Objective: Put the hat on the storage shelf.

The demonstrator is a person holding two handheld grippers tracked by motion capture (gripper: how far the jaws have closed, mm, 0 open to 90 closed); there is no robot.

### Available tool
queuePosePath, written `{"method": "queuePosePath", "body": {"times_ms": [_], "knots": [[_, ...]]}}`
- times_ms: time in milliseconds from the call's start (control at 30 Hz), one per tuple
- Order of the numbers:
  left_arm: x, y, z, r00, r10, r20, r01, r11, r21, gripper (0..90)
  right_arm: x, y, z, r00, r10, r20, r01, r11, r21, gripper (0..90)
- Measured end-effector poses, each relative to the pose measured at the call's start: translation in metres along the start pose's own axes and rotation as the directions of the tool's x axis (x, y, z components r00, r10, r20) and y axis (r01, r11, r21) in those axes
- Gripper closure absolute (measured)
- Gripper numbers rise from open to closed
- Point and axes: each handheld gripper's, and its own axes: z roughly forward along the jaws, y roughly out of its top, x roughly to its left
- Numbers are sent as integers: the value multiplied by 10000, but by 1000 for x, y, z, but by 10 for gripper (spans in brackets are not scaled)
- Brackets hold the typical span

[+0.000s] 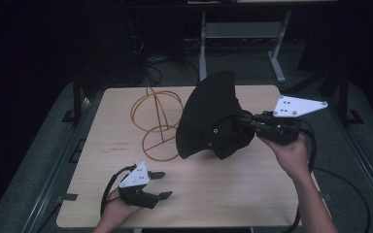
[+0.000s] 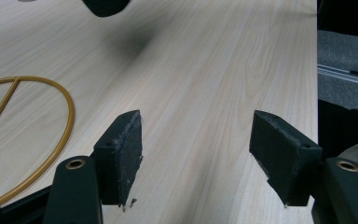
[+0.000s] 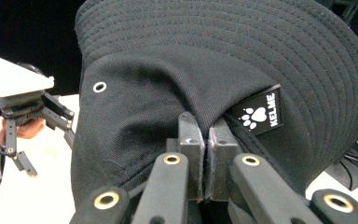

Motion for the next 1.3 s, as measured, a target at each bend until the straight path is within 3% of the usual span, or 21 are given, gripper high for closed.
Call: {"method": "queuePosePath", "body": {"times_ms": [1300], "knots": [[1, -1, -2, 9998, 190, -89, -189, 9997, 172, 332, -1, 46, 47, 9984, -93, -563, 78, 9996, -276, 868]]}}
